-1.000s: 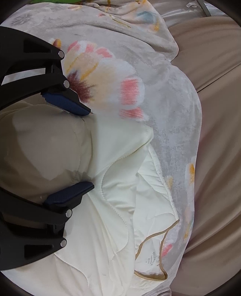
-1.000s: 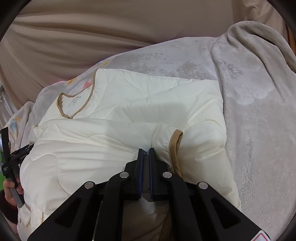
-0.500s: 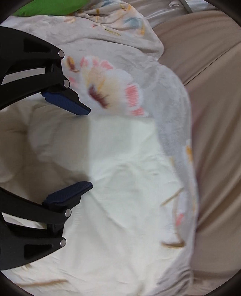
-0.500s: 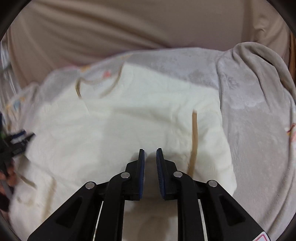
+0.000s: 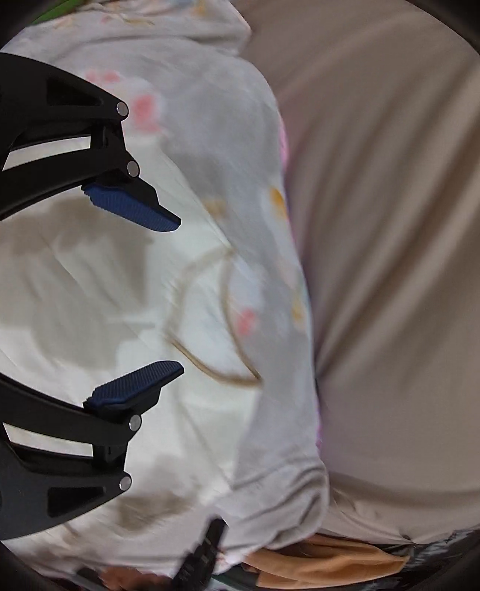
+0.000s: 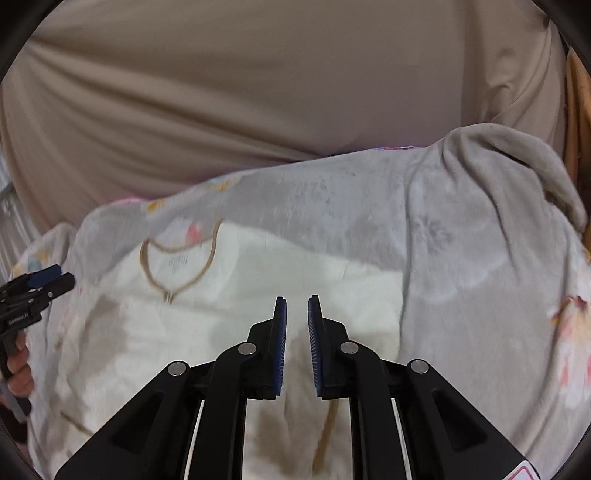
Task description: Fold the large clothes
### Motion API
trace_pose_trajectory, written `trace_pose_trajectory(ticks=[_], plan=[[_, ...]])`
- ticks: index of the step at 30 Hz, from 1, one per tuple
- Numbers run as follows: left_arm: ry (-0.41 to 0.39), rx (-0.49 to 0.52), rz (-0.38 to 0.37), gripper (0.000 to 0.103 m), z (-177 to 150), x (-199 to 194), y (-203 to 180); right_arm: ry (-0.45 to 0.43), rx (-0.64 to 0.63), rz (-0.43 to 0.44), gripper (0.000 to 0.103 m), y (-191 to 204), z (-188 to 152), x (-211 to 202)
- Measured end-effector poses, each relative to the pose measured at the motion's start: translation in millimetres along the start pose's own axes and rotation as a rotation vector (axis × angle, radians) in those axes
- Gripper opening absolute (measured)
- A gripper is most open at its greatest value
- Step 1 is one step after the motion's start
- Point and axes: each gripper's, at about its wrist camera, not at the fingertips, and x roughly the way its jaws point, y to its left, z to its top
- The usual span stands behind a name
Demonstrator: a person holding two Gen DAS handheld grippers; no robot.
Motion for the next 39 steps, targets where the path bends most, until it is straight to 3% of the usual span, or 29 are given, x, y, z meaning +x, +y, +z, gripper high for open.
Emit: trace_pose_trajectory(ticks=[3, 9, 11, 14, 18, 19, 20, 22, 23, 25, 28, 32, 36, 39], plan=[[0.033, 0.009, -0.062, 0.070, 30.9, 50.8, -39.7, 0.047, 0.053, 0.026, 0.013, -11.5, 15.9, 40.4], [0.200, 0.052, 0.043, 0.066, 37.0, 169.8, -81.9, 0.145, 0.035, 0.010, 0.015, -18.0, 12.9, 105.8], [0.217, 0.048, 0.058, 0.072, 26.0, 188.8, -78.9, 0.163, 0.030, 0.003, 0.003, -24.9, 4.8, 117.2], [0.175, 0.026, 0.064, 0.081, 19.7, 187.8, -70.2, 0.167, 0.088, 0.036, 0.000, -44.1, -5.0, 124.0], [0.143, -0.021, 0.076, 0.081, 17.6, 180.1, -57.7, 0.169, 0.182, 0.090, 0.000, -65.4, -7.2, 121.6], [0.139, -0.033, 0.079, 0.077, 17.9, 175.9, -54.0, 0.170, 0.196, 0.096, 0.000, -67.6, -7.8, 119.5], [0.130, -0.036, 0.115, 0.065, 17.4, 164.4, -43.8, 0.164, 0.203, 0.086, 0.000, -67.6, -7.7, 115.7], [0.098, -0.037, 0.102, 0.065, 17.2, 140.2, -23.2, 0.118, 0.180, -0.004, 0.001, -60.5, -4.9, 99.2], [0.074, -0.044, 0.097, 0.065, 14.6, 119.8, -8.7, 0.082, 0.143, -0.043, 0.014, -51.5, -1.8, 88.2], [0.047, -0.048, 0.132, 0.066, 9.2, 90.7, 22.4, 0.027, 0.057, -0.040, 0.014, -22.2, 5.6, 65.8], [0.077, -0.092, 0.190, 0.067, -3.6, 68.3, 78.4, 0.024, -0.040, 0.096, 0.014, 41.5, 20.0, 53.4], [0.170, -0.174, 0.249, 0.065, -25.8, 81.4, 137.6, 0.076, -0.203, 0.214, 0.022, 150.5, 32.0, 84.0], [0.225, -0.188, 0.269, 0.061, -56.0, 96.3, 160.1, 0.141, -0.270, 0.234, 0.022, 225.6, 29.9, 144.0], [0.207, -0.161, 0.294, 0.062, -68.8, 105.9, 160.1, 0.188, -0.326, 0.234, 0.003, 262.5, 21.1, 180.1]])
